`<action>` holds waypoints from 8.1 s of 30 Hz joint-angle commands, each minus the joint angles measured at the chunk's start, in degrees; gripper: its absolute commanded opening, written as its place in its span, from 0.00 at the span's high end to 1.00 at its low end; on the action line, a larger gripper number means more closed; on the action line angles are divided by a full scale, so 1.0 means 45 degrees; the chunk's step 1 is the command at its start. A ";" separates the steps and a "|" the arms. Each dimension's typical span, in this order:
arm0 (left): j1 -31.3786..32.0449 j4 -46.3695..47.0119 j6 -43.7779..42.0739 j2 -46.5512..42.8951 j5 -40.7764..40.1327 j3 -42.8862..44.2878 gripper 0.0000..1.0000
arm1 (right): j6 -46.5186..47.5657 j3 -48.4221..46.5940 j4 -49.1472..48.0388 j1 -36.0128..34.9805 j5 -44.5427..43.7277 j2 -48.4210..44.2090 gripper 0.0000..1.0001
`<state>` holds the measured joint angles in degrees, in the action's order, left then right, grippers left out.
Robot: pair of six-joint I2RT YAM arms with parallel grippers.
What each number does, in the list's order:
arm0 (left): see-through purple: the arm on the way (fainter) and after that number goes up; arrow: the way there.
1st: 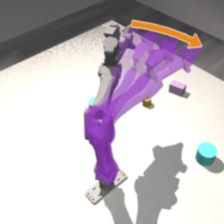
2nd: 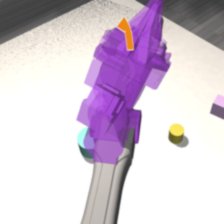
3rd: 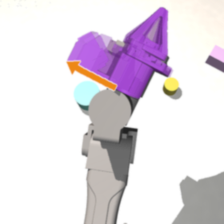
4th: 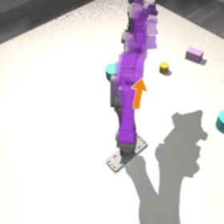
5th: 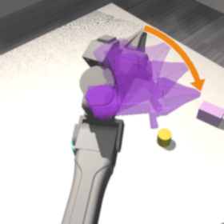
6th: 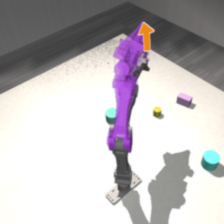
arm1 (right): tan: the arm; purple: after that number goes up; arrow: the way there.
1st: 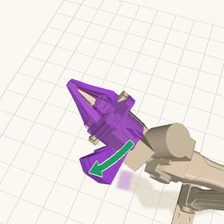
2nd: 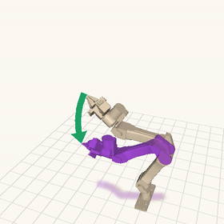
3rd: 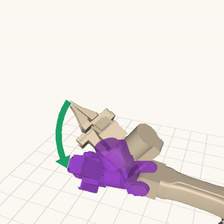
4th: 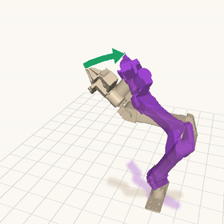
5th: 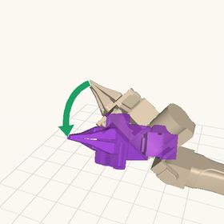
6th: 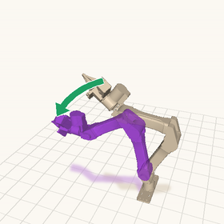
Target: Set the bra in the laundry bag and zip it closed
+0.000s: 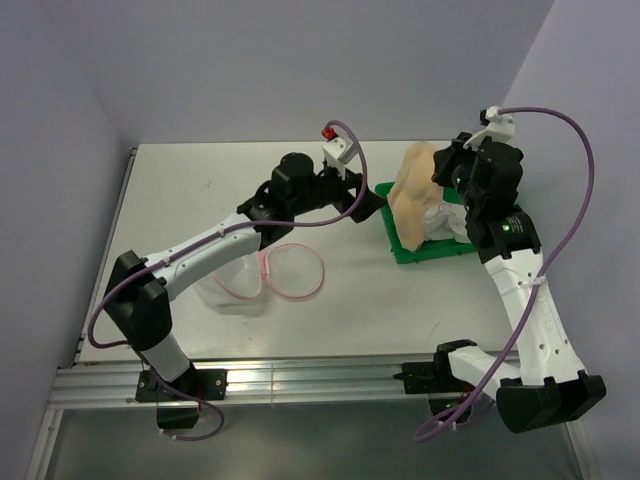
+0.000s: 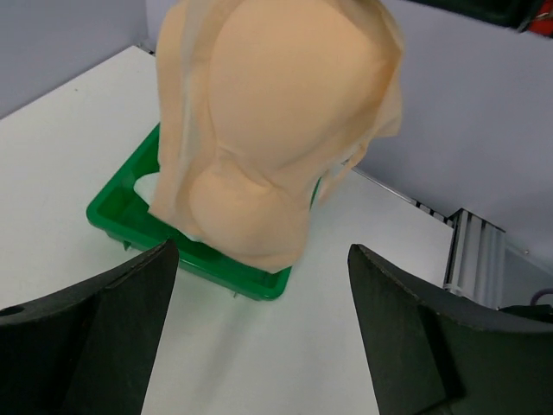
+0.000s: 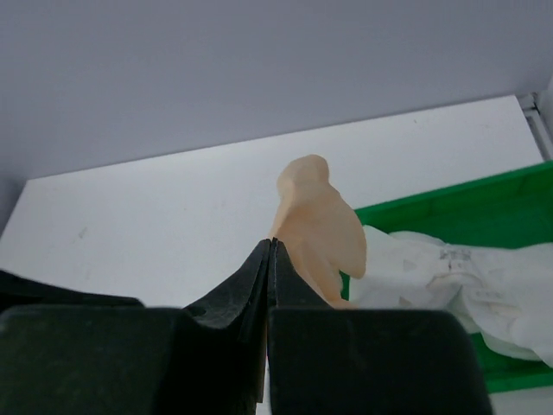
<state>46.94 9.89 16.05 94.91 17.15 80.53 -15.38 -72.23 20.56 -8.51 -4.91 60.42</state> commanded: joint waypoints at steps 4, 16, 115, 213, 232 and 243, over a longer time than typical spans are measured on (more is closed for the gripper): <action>-0.0879 0.0555 -0.0853 0.0899 0.1363 0.0874 0.09 | 0.0136 -0.1449 -0.0701 0.0154 0.2397 0.0029 1.00; -0.1680 0.2332 -0.0718 0.1095 0.4761 0.0522 0.01 | 0.0078 -0.2836 -0.0115 0.0388 0.5698 0.0635 1.00; 0.1581 0.0712 0.0436 -0.8515 -0.0645 -0.7546 0.01 | 0.1210 0.1323 -0.3611 -0.4182 1.0211 -0.2177 1.00; -0.0255 -0.8249 0.2526 -1.2437 -0.7102 -0.5594 0.13 | 0.0156 0.3432 -0.1422 -0.7796 0.8356 -0.0263 0.90; -0.2188 -1.0636 0.5944 -1.2167 -1.0881 -0.8129 0.22 | -0.3437 0.4136 -0.6324 -0.7815 0.5585 0.0165 1.00; -0.2462 -1.0090 0.6529 -1.0704 -1.1292 -0.8716 0.35 | -0.6188 0.5384 -0.9485 -0.8438 0.3748 0.1785 1.00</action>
<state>36.29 -38.35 43.86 44.18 -32.40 41.50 -36.80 -49.95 -12.93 -44.60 15.33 66.26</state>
